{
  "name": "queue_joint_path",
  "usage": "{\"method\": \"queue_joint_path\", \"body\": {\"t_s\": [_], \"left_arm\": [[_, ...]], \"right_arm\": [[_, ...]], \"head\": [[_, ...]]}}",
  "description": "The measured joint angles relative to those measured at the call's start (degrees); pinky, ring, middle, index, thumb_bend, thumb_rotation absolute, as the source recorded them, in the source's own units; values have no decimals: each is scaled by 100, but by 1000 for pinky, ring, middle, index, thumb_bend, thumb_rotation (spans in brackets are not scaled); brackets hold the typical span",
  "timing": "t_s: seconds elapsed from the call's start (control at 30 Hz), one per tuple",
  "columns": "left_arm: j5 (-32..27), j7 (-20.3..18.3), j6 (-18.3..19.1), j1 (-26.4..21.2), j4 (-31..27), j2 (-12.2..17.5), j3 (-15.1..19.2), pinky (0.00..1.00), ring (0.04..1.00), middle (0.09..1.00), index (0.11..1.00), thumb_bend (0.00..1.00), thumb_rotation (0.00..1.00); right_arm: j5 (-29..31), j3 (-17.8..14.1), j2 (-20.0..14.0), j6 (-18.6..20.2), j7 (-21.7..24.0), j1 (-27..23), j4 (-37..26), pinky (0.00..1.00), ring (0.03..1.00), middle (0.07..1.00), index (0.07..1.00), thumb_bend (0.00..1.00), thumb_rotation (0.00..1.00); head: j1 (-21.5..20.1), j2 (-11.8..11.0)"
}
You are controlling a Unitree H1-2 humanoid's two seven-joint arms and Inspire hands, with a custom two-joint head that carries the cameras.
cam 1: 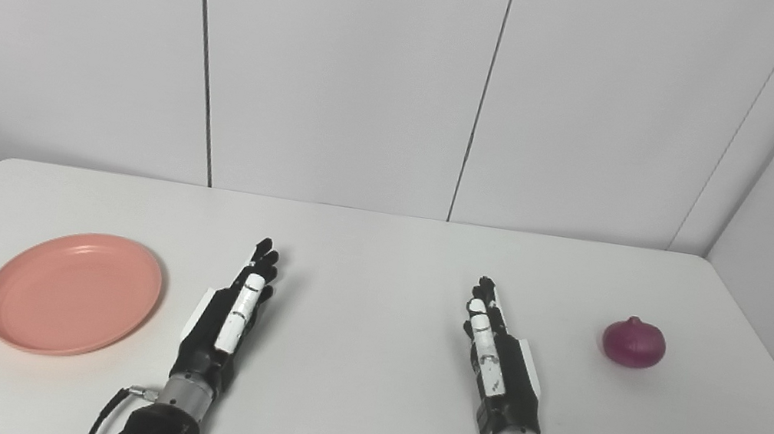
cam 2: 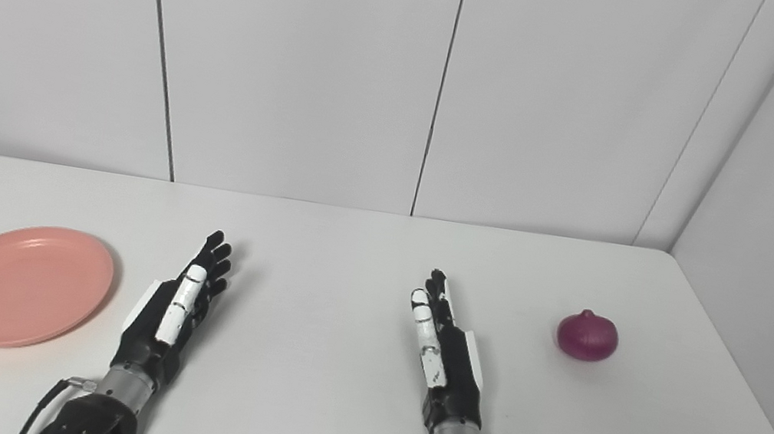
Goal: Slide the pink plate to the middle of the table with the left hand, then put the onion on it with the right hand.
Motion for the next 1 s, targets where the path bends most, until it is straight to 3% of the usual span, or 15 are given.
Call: {"method": "queue_joint_path", "body": {"t_s": [0.8, 1.0], "left_arm": [[0, -16, -1, 0, 0, -2, 1, 1000, 1000, 1000, 1000, 579, 1000], [16, 8, -87, -4, 17, -13, -17, 1000, 999, 1000, 1000, 576, 1000]], "right_arm": [[-1, -1, -1, 0, -4, -3, 3, 1000, 1000, 1000, 1000, 460, 890], [32, 2, -48, -2, 41, -1, 3, 1000, 1000, 1000, 1000, 452, 924]], "head": [[18, -18], [587, -140]]}}
